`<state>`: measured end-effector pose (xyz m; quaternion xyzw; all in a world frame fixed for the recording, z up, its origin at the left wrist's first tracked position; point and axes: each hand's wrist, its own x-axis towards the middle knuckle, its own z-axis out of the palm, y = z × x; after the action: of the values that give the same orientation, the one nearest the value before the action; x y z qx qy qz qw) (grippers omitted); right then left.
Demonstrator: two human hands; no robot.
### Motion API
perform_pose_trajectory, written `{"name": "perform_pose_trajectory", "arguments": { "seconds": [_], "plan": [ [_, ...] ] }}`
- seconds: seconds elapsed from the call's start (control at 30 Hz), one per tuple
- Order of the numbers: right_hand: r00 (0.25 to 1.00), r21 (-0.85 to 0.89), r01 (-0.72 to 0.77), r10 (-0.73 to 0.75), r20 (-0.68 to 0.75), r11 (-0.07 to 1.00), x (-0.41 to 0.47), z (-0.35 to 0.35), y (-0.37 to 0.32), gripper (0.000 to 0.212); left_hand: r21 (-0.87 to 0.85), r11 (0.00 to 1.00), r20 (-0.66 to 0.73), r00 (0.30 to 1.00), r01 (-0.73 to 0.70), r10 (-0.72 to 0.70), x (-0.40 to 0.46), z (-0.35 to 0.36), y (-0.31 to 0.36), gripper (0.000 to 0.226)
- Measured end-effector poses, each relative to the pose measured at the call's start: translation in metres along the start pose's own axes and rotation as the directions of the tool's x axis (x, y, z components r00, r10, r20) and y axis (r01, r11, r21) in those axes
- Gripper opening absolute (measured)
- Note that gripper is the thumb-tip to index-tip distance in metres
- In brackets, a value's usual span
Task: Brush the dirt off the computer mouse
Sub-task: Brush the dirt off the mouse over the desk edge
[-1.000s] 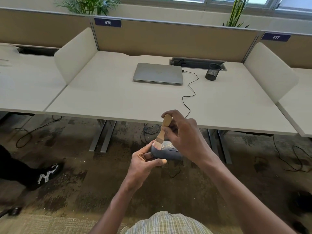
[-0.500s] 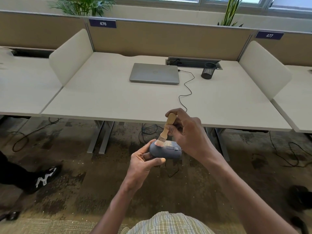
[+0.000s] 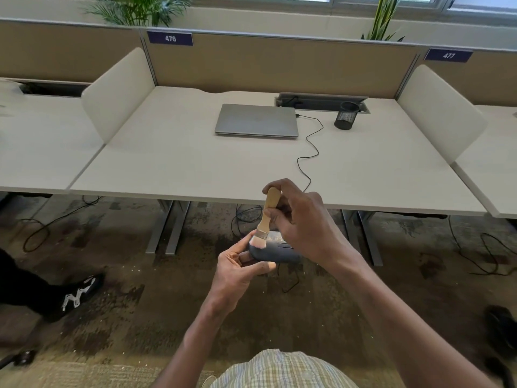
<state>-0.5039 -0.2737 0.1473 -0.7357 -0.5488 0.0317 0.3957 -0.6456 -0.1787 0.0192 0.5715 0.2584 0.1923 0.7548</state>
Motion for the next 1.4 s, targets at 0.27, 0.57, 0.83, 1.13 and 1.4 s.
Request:
{"name": "perform_pose_trajectory", "arguments": {
  "seconds": [0.27, 0.57, 0.83, 1.13, 1.4],
  "plan": [
    [0.991, -0.057, -0.105, 0.100, -0.083, 0.993, 0.018, 0.002, 0.006, 0.038, -0.024, 1.000, 0.004, 1.000, 0.009, -0.009, -0.001, -0.001, -0.004, 0.080],
    [0.992, -0.131, -0.104, 0.094, -0.086, 0.986, 0.023, 0.008, -0.001, 0.040, -0.045, 0.999, 0.017, 1.000, 0.014, -0.013, 0.001, -0.001, -0.007, 0.087],
    [0.994, -0.115, -0.078, 0.069, -0.082, 0.990, 0.023, 0.005, 0.000, 0.038, -0.048, 0.999, 0.007, 1.000, -0.006, 0.006, 0.000, -0.005, -0.004, 0.075],
    [0.992, -0.065, -0.108, 0.103, -0.070, 0.992, 0.017, 0.001, 0.011, 0.034, -0.073, 0.997, 0.027, 1.000, -0.002, 0.004, -0.005, -0.004, -0.004, 0.079],
    [0.992, 0.006, -0.110, 0.110, -0.064, 0.994, 0.013, 0.001, 0.012, 0.033, -0.076, 0.997, 0.020, 1.000, 0.000, 0.002, -0.007, -0.004, -0.003, 0.076]
  ]
}}
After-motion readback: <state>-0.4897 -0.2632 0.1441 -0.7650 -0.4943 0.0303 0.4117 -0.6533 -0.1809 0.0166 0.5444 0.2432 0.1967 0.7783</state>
